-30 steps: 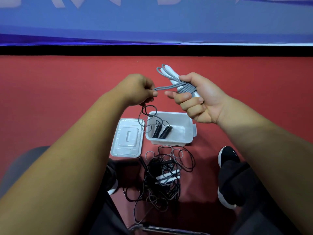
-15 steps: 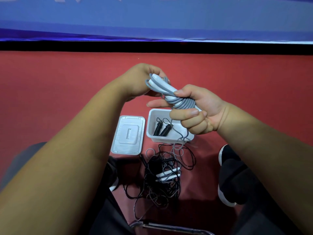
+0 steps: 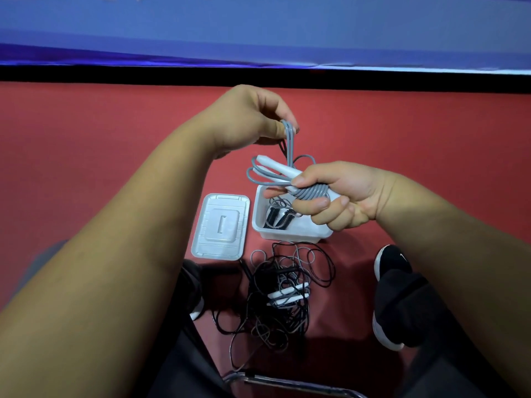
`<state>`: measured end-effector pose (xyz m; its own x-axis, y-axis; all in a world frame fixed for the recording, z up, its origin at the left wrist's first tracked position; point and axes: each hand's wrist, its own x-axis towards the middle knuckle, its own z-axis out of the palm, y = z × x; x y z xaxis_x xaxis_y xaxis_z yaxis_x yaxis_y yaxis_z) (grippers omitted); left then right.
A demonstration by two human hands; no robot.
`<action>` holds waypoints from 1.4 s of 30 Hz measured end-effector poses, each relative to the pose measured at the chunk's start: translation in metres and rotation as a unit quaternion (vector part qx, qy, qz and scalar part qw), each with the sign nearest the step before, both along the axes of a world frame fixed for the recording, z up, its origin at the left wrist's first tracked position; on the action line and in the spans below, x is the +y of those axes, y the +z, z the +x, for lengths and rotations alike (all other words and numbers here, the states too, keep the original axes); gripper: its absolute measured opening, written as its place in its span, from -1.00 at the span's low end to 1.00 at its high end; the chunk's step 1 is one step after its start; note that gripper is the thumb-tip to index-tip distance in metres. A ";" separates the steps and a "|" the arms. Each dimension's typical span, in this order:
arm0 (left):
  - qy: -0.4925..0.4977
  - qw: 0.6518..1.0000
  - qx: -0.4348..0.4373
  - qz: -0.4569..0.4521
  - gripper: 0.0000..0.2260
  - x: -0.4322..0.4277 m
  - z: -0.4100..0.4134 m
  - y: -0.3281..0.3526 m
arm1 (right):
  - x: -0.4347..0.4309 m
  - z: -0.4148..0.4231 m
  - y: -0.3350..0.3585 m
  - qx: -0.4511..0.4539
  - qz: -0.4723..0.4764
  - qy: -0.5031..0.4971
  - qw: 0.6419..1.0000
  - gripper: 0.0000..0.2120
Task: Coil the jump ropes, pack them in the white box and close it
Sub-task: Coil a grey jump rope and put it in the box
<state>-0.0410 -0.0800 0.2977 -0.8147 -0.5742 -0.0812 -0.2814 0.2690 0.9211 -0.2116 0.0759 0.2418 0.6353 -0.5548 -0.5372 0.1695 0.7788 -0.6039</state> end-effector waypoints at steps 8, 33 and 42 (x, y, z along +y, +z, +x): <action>-0.040 0.982 -0.079 -0.166 -0.86 0.003 0.003 0.008 | -0.007 0.005 -0.004 0.193 0.019 -0.168 0.967 -0.88; 0.023 0.991 -0.133 -0.015 -0.90 0.011 -0.007 -0.034 | -0.013 0.005 -0.002 0.129 -0.015 -0.449 0.884 -0.38; -0.058 0.993 -0.071 0.077 -0.78 0.004 0.001 -0.024 | -0.013 -0.002 0.002 0.129 -0.004 -0.468 0.875 -0.55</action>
<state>-0.0403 -0.0760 0.2735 -0.8483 -0.4499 -0.2793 -0.3870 0.1667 0.9069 -0.2132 0.0625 0.2434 -0.2392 -0.7714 -0.5897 0.5881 0.3681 -0.7201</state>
